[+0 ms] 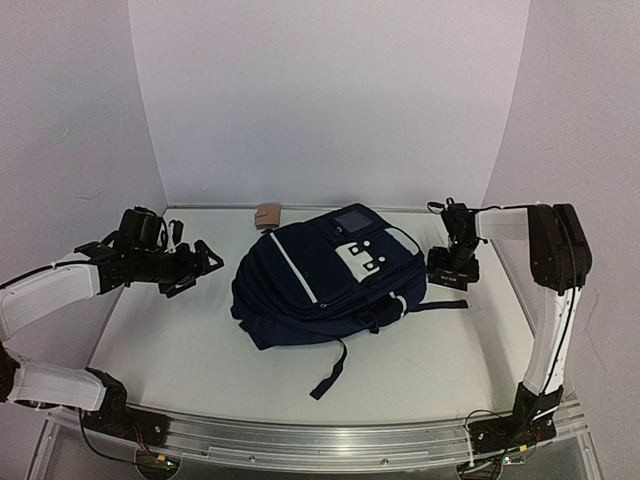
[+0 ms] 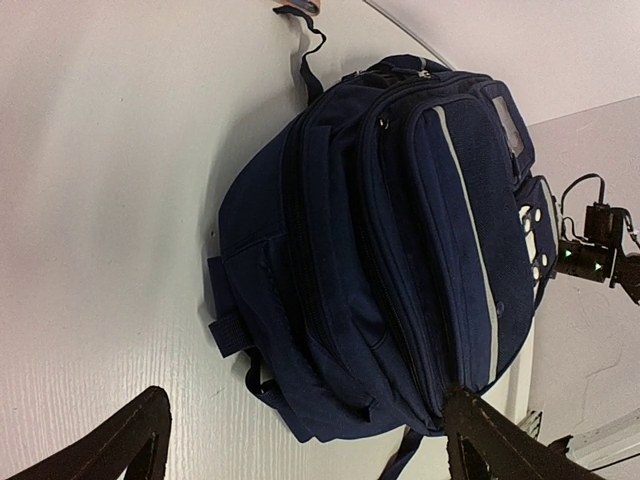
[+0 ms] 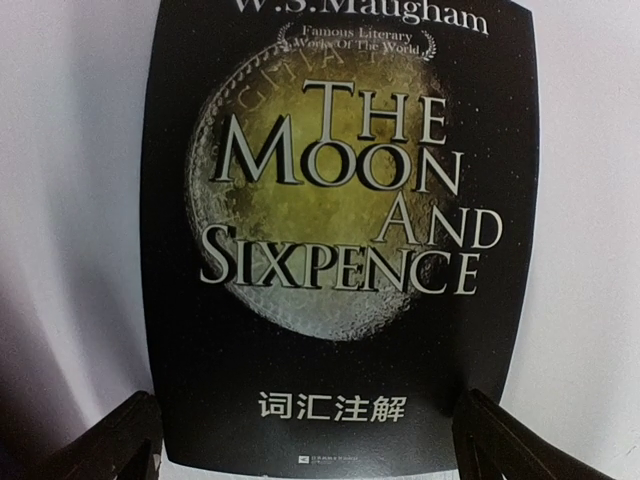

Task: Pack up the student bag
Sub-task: Adjust the book at the center of the board.

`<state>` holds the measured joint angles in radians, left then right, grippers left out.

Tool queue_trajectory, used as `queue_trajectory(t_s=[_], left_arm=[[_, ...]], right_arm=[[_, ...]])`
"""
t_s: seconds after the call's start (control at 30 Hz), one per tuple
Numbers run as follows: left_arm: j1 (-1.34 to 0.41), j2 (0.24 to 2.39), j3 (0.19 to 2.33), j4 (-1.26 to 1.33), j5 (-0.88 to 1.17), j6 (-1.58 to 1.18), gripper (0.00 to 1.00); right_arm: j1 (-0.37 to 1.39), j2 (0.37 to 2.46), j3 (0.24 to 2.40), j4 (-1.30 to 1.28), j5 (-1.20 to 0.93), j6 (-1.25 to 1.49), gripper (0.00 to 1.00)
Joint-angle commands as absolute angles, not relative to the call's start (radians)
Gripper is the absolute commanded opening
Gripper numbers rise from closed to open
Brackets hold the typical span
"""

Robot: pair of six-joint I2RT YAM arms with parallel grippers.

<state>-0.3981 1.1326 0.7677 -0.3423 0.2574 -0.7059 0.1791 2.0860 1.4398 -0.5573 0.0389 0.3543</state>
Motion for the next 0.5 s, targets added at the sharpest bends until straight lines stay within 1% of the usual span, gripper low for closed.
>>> queue_trajectory(t_s=[0.0,0.13,0.2,0.33,0.4,0.47], left_arm=[[-0.393,1.094,0.768,-0.352,0.236,-0.689,0.95],[-0.393,1.083,0.761,-0.353,0.232,-0.693,0.95],[-0.393,1.079,0.759,-0.352,0.231,-0.693,0.95],[-0.393,1.075,0.76,-0.353,0.23,-0.691,0.95],[-0.393,1.071,0.759,-0.356,0.229,-0.69,0.95],[-0.393,1.066,0.756,-0.359,0.226,-0.69,0.95]], right_arm=[[0.176,2.152,1.47,-0.588,0.08,0.365,0.98],[0.176,2.177,1.467,-0.604,0.112,0.362,0.98],[0.175,2.189,1.466,-0.612,0.115,0.356,0.95],[0.176,2.217,1.466,-0.622,0.093,0.344,0.86],[0.176,2.224,1.464,-0.623,0.088,0.337,0.78],[0.173,2.234,1.461,-0.624,0.071,0.33,0.74]])
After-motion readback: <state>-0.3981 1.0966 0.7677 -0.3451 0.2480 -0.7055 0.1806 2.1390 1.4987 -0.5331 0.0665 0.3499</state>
